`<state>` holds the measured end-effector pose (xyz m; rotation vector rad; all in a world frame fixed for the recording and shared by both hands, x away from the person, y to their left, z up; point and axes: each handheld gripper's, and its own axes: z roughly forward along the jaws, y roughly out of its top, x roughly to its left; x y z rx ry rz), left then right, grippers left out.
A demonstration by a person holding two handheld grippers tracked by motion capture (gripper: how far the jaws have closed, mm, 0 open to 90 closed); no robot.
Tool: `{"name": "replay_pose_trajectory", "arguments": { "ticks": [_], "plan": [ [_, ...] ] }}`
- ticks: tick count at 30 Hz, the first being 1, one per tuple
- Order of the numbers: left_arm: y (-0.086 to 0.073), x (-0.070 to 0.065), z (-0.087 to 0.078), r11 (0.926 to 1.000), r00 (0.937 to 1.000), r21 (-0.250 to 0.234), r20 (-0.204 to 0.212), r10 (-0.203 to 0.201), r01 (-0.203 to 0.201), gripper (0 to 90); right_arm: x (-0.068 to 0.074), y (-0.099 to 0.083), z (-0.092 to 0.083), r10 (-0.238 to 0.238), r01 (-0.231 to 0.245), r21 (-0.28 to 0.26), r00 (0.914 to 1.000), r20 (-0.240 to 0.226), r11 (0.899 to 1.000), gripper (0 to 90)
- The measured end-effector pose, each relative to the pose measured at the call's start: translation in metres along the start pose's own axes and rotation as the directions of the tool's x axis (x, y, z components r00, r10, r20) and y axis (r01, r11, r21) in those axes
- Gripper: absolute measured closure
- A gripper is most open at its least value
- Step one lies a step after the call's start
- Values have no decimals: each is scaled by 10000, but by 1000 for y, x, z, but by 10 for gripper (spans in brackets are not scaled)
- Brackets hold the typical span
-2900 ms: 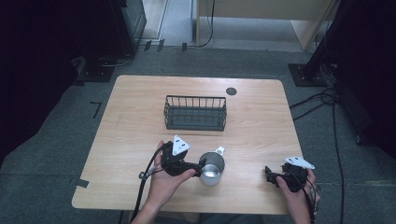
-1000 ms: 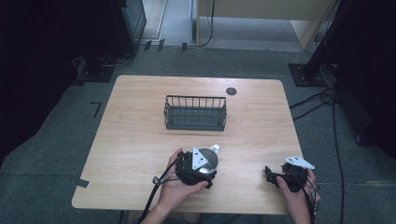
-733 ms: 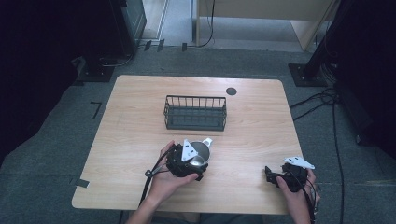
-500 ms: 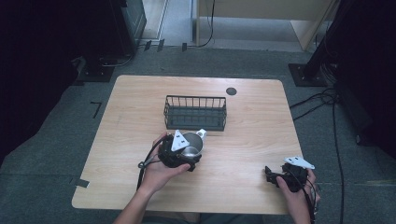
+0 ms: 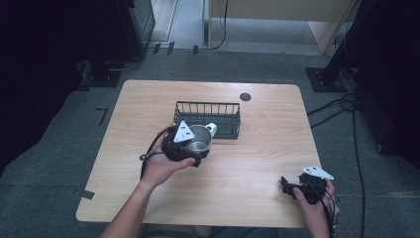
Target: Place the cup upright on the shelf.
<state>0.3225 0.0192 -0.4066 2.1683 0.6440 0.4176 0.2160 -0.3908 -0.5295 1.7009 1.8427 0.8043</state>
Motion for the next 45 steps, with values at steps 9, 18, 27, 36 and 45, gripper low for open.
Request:
{"name": "replay_pose_trajectory", "arguments": {
  "ticks": [9, 18, 27, 36, 45],
  "plan": [
    [17, 18, -1, 9997, 9990, -144, 413, 186, -181, 81, 0, 0, 0, 0, 0, -1, 10000, 0, 10000, 0],
    [36, 39, -1, 9994, 9991, -315, 396, 176, -164, 81, 0, 0, 0, 2, -2, 0, 10000, 0, 10000, 0],
    [50, 60, 7, 9992, 9991, -384, 386, 150, -135, 81, 0, 0, 0, -3, 3, -4, 10000, -5, 10000, 0],
    [59, 84, 20, 9997, 9994, -225, 348, 44, -36, 81, 0, 0, 0, 2, -2, 0, 10000, -2, 10000, 0],
    [59, 105, 34, 9990, 9990, -177, 167, -411, 413, 81, 0, 0, 0, -6, 6, -2, 10000, -1, 10000, 0]
  ]
}}
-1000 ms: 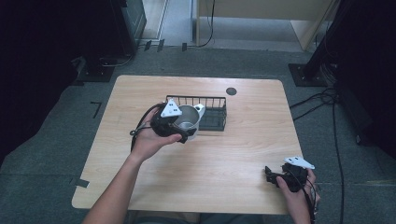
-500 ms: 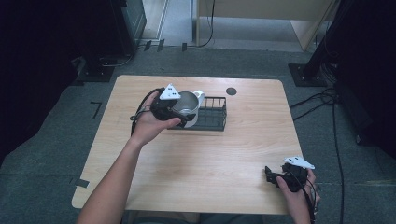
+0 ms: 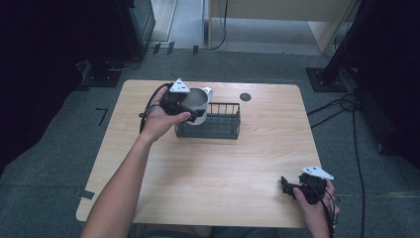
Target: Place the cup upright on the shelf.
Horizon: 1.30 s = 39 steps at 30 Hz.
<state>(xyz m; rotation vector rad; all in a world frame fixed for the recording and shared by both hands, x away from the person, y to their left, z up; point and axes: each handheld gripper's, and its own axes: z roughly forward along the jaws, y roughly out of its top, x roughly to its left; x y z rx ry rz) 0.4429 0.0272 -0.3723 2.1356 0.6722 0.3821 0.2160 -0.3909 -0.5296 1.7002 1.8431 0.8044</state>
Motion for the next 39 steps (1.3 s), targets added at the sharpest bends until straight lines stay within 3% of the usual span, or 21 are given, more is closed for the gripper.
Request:
{"name": "replay_pose_trajectory", "arguments": {
  "ticks": [5, 9, 20, 27, 39],
  "plan": [
    [1, 9, 5, 9996, 9995, -24, 157, -270, 270, 81, 0, 0, 0, 4, -4, 2, 10000, 0, 10000, 0],
    [3, 12, 11, 9997, 9998, 186, -145, -161, 164, 81, 0, 0, 0, 0, 0, 1, 10000, -3, 10000, 0],
    [-10, 17, 23, 9987, 9988, 141, -79, -482, 483, 80, 0, 0, 0, 8, -8, -3, 10000, -4, 10000, 0],
    [-20, 16, 20, 9935, 9935, 226, -247, -1113, 1118, 74, 0, 0, 0, 4, -4, -3, 10000, -4, 10000, 0],
    [-29, 11, 18, 9834, 9837, 735, -825, -1597, 1658, 65, 0, 0, 0, 8, -8, -2, 10000, -3, 10000, 0]
  ]
}}
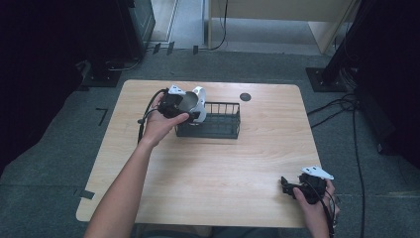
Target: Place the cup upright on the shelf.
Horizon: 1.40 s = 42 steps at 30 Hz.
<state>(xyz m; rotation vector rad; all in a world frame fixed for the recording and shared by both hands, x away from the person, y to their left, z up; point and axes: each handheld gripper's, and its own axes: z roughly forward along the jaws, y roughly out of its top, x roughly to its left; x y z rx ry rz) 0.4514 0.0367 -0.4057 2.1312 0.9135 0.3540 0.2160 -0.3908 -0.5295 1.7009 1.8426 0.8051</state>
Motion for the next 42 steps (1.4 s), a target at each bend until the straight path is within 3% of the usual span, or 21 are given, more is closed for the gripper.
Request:
{"name": "replay_pose_trajectory", "arguments": {
  "ticks": [5, 11, 17, 19, 25, 31, 34, 36, 41, 42],
  "plan": [
    [0, -1, 0, 9987, 9988, 193, -184, -462, 465, 55, 0, 0, 0, -6, 6, 0, 10000, 2, 10000, 0],
    [6, -3, -2, 9918, 9913, 146, -350, -1265, 1271, 50, 0, 0, 0, -3, 3, 4, 10000, 4, 10000, 0],
    [13, -6, -2, 9887, 9868, 243, -702, -1461, 1481, 41, 0, 0, 0, -2, 2, 4, 10000, 3, 10000, 0],
    [14, -8, -4, 9903, 9868, -21, -838, -1388, 1391, 49, 0, 0, 0, -6, 6, 1, 10000, 3, 10000, 0],
    [18, -12, -5, 9997, 9952, 161, -956, -190, 206, 56, 0, 0, 0, -2, 2, 2, 10000, 3, 10000, 0],
    [24, -10, -7, 9958, 9937, 208, -656, 905, -893, 58, 0, 0, 0, -3, 3, 3, 10000, 4, 10000, 0],
    [26, -10, -6, 9834, 9831, 447, -442, 1776, -1756, 58, 0, 0, 0, 0, 0, 3, 10000, 2, 10000, 0],
    [28, -10, -4, 9781, 9784, 527, -359, 2034, -2014, 58, 0, 0, 0, -5, 5, 2, 10000, 2, 10000, 0],
    [31, -11, -2, 9531, 9545, 520, 54, 2982, -2981, 59, 0, 0, 0, -5, 5, 2, 10000, 0, 10000, 0],
    [32, -10, -2, 9508, 9522, 515, 105, 3054, -3055, 59, 0, 0, 0, -5, 5, 0, 10000, -2, 10000, 0]
  ]
}}
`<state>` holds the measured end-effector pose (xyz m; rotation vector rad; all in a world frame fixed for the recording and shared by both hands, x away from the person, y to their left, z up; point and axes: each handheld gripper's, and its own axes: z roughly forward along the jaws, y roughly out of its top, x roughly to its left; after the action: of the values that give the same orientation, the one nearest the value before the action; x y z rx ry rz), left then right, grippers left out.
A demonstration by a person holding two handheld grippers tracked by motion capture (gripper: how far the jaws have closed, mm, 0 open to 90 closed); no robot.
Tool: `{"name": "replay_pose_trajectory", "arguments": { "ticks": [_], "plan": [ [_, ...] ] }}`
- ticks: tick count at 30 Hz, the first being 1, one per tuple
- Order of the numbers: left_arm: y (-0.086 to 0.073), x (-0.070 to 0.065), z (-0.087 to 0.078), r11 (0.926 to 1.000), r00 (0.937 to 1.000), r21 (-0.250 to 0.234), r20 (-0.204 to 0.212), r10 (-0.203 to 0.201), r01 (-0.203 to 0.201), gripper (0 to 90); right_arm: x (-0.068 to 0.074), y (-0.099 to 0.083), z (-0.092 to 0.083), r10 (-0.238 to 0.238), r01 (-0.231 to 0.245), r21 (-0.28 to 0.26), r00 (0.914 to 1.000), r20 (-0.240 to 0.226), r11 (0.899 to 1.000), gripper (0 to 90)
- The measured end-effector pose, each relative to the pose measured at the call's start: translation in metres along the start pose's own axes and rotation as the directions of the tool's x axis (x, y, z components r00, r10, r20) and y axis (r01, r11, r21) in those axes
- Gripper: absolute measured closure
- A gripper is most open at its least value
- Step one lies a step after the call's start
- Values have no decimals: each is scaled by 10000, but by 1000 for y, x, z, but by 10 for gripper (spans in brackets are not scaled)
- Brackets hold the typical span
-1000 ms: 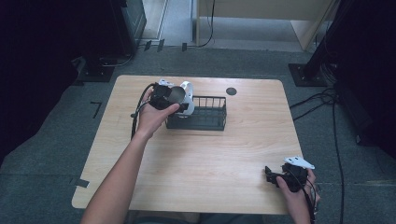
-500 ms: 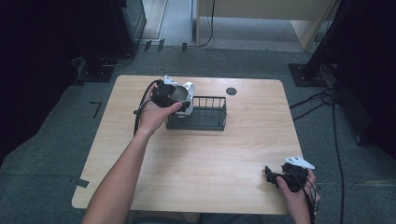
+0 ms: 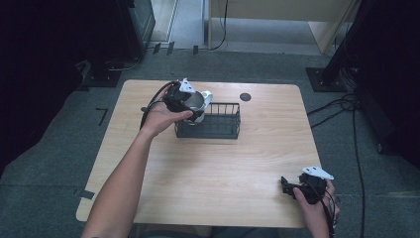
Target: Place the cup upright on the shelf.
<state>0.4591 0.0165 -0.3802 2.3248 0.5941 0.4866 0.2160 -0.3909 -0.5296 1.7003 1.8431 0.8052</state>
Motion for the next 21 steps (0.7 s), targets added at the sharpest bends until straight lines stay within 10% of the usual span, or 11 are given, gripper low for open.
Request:
{"name": "replay_pose_trajectory", "arguments": {
  "ticks": [21],
  "plan": [
    [-1, 7, 11, 9973, 9959, 417, 702, 578, -608, 54, 0, 0, 0, -2, 2, 0, 10000, 0, 10000, 0]
  ]
}}
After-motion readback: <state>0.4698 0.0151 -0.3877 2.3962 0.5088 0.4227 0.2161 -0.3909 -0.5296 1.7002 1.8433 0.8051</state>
